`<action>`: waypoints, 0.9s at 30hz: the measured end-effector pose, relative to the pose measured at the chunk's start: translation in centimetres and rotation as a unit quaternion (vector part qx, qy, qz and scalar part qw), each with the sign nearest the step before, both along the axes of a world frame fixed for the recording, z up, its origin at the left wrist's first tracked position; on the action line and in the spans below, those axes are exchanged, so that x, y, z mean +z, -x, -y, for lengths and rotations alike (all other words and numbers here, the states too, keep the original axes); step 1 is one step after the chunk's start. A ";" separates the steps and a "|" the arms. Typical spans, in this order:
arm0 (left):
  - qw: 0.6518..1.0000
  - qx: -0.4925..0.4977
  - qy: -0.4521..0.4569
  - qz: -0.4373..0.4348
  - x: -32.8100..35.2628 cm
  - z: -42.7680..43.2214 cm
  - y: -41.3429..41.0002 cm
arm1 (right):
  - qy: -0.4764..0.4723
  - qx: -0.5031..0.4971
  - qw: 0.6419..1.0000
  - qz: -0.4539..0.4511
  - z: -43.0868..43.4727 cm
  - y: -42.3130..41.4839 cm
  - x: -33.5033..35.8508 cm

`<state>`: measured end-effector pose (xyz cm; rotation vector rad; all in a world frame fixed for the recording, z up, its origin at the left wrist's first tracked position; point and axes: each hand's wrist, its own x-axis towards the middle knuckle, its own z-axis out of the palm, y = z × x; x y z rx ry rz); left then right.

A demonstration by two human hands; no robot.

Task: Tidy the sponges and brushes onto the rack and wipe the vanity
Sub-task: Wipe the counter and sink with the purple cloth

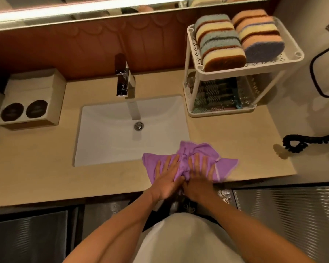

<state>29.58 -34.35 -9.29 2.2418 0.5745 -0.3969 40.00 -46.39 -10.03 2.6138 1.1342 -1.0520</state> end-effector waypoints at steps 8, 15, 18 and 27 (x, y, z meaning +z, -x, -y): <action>0.999 0.008 -0.047 0.019 -0.6 -6.1 5.4 | -0.141 0.034 0.986 0.086 -5.5 5.0 -1.2; 0.998 0.027 -0.056 -0.012 -1.6 -11.3 11.2 | -0.097 0.010 0.994 0.053 -11.2 10.5 -0.1; 0.999 0.033 -0.030 0.004 -1.2 -13.2 13.8 | -0.046 0.037 0.996 0.060 -13.4 12.6 0.1; 0.995 0.094 -0.027 -0.015 -0.2 -18.7 21.8 | -0.024 0.107 0.989 0.095 -20.1 20.6 1.5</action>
